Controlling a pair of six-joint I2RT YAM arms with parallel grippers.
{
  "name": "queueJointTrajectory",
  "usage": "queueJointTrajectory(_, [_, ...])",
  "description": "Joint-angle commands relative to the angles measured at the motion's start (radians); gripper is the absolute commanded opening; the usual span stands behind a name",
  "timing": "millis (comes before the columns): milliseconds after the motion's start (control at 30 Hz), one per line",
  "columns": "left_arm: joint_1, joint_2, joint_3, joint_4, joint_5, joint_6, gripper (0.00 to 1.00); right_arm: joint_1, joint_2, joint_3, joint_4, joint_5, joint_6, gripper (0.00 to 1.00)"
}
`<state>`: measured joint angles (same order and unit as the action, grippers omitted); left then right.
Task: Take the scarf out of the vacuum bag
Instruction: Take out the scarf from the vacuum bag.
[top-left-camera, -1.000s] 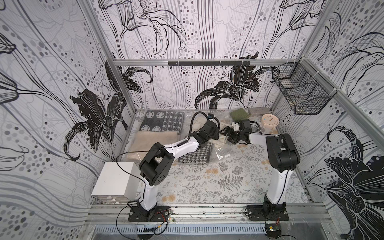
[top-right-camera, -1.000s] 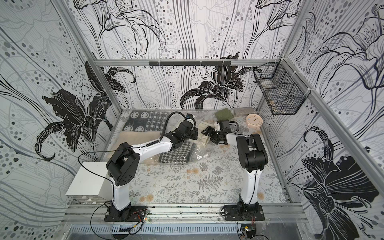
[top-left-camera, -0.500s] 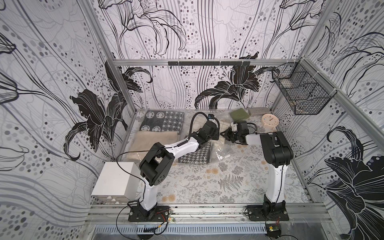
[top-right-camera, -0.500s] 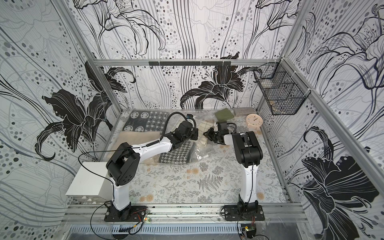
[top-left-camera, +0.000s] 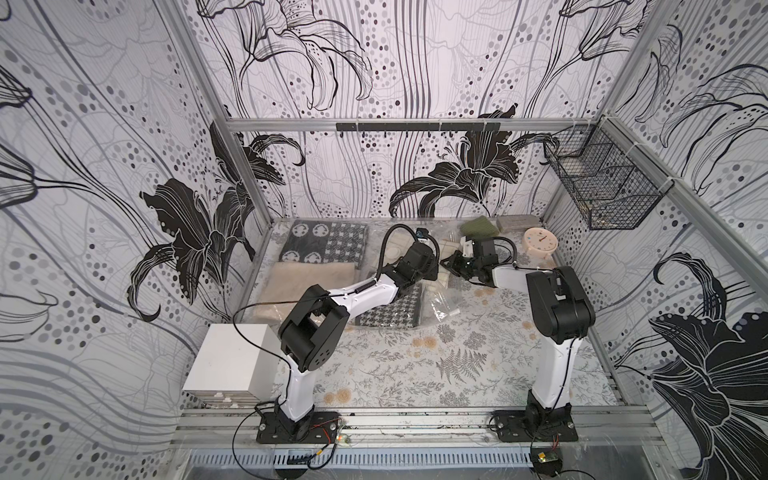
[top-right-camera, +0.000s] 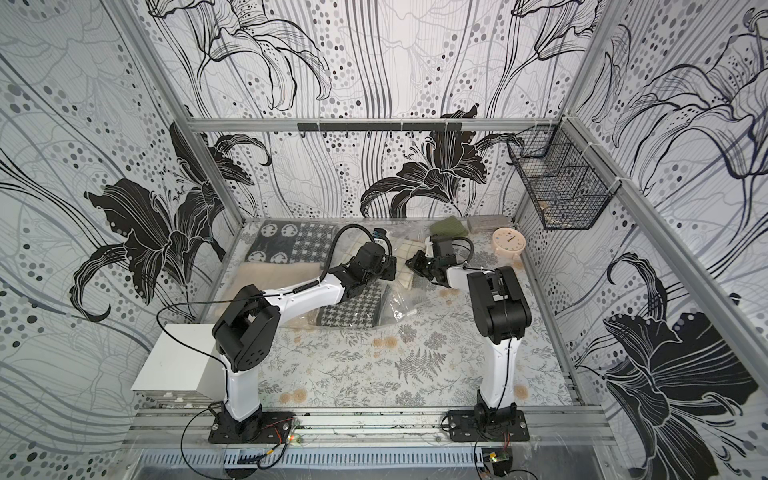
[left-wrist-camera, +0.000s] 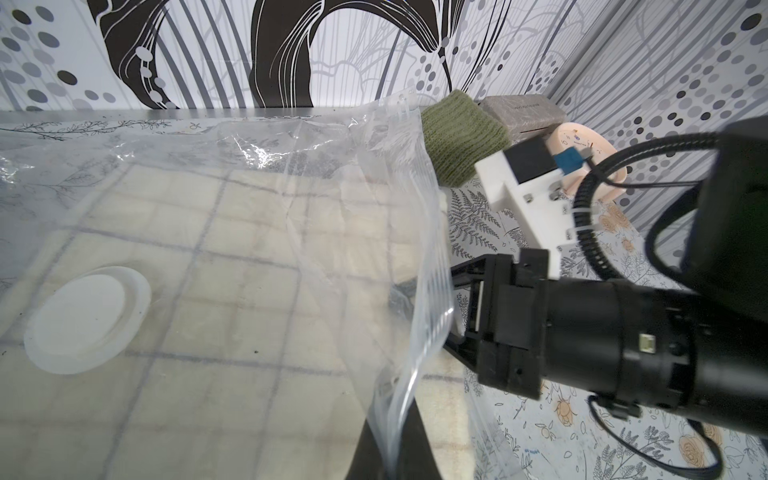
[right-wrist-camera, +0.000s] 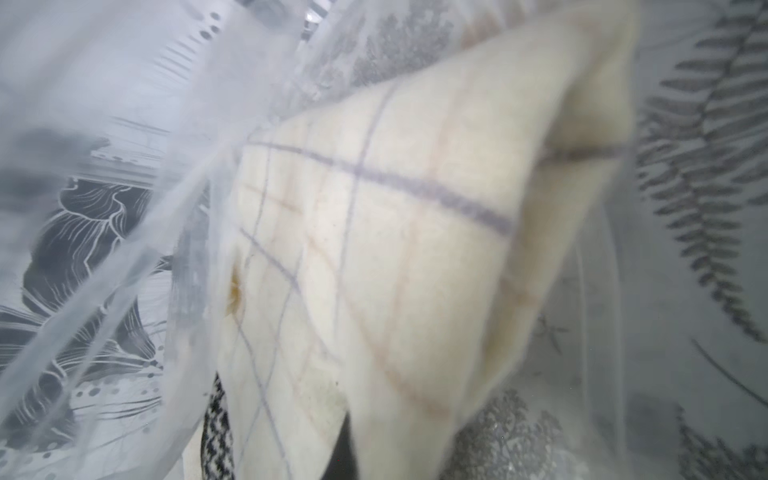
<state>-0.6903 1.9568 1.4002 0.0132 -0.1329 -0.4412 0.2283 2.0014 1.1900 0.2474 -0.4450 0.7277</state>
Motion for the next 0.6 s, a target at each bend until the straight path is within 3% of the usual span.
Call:
queueJointTrajectory(0, [0.001,-0.046,-0.030,0.071,-0.034,0.010,0.00,0.005,-0.071,-0.035,-0.033,0.012,-0.050,0.00])
queueJointTrajectory(567, [0.001,-0.037,-0.017,0.051,-0.056,0.007,0.00,0.006,-0.226,-0.024,-0.292,0.092,-0.167,0.00])
